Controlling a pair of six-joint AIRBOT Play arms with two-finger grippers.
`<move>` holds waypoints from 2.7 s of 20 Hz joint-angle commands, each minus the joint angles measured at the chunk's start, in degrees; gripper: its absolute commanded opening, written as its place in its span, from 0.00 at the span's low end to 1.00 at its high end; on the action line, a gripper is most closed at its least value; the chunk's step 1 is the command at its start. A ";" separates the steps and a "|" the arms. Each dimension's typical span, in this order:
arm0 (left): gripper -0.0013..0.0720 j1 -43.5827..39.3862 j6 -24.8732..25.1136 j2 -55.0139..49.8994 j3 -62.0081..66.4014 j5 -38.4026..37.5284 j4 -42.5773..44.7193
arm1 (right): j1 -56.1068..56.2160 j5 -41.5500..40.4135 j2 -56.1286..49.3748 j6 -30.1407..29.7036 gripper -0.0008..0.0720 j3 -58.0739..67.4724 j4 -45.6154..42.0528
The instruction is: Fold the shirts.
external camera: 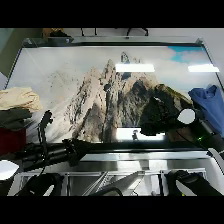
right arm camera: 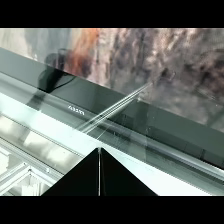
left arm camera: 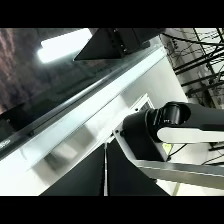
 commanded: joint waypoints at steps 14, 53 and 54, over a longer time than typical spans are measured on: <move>0.96 31.78 -2.10 -26.99 31.82 -7.67 31.78 | 0.04 0.00 0.04 0.04 0.04 -0.02 0.00; 0.04 44.39 14.27 -64.24 76.43 -6.54 2.73 | 0.04 -0.20 -0.07 -0.13 0.04 -0.02 3.43; 0.04 40.24 13.49 -62.79 76.37 -10.29 2.78 | 0.04 -0.15 -0.07 -0.13 0.04 -0.02 3.41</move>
